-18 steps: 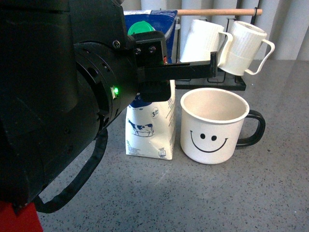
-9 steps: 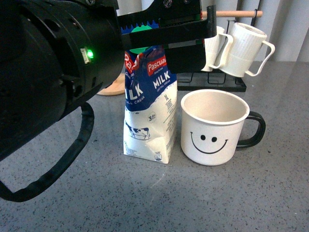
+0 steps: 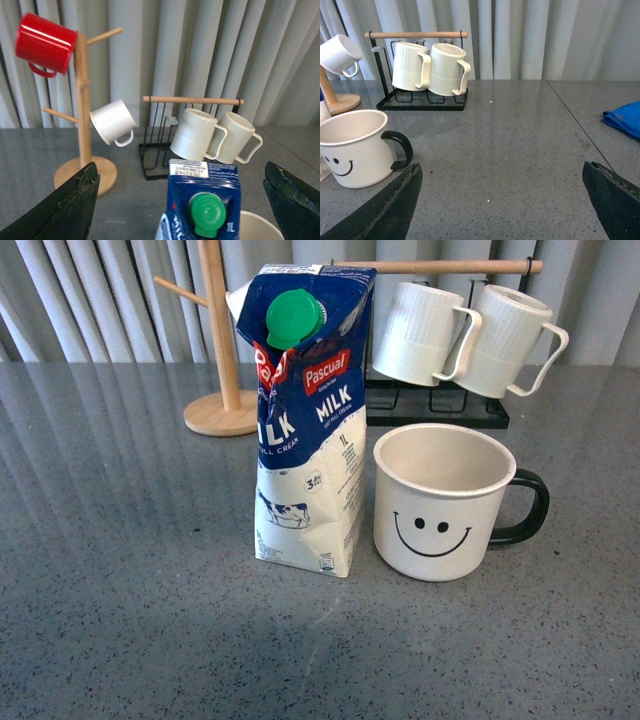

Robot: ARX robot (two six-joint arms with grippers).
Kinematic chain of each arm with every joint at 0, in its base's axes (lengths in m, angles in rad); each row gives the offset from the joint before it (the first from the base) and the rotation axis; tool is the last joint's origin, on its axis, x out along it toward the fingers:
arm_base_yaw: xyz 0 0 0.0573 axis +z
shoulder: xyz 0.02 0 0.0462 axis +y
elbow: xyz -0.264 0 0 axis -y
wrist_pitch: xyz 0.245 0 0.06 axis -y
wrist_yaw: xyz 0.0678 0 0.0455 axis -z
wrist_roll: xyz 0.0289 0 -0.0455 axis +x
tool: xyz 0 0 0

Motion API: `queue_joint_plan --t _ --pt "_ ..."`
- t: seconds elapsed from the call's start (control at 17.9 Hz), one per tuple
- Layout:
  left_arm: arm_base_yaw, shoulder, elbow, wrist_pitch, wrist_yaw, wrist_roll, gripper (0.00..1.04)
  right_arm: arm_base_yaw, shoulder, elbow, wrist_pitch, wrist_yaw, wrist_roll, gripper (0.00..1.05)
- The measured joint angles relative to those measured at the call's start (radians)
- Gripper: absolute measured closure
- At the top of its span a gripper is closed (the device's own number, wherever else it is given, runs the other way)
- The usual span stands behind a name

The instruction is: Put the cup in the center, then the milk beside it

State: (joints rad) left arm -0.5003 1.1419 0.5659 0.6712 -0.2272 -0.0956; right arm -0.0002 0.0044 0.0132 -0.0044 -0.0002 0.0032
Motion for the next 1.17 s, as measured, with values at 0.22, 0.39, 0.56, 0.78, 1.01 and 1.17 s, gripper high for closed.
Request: queue_joint_plan --t 0.22,0.39,0.56,0.78,1.01,1.17 --pt "0.211 -0.241 -0.058 -0.139 0.131 0.053 0.07 0.000 0.000 0.000 0.000 0.000 0.000 0.07" --pt "0.338 -0.408 -0.099 -0.361 0.055 0.077 0.28 0.000 0.000 0.000 0.000 0.000 0.000 0.07" --pt "0.363 -0.462 -0.219 -0.346 0.091 0.078 0.52 0.000 0.000 0.000 0.000 0.000 0.000 0.07" --pt "0.414 -0.563 -0.337 -0.315 0.137 0.078 0.92 0.000 0.000 0.000 0.000 0.000 0.000 0.07" --pt "0.506 -0.623 -0.402 -0.321 0.213 0.079 1.04 0.000 0.000 0.000 0.000 0.000 0.000 0.07" --pt "0.502 -0.646 -0.420 -0.327 0.227 0.080 1.04 0.000 0.000 0.000 0.000 0.000 0.000 0.07"
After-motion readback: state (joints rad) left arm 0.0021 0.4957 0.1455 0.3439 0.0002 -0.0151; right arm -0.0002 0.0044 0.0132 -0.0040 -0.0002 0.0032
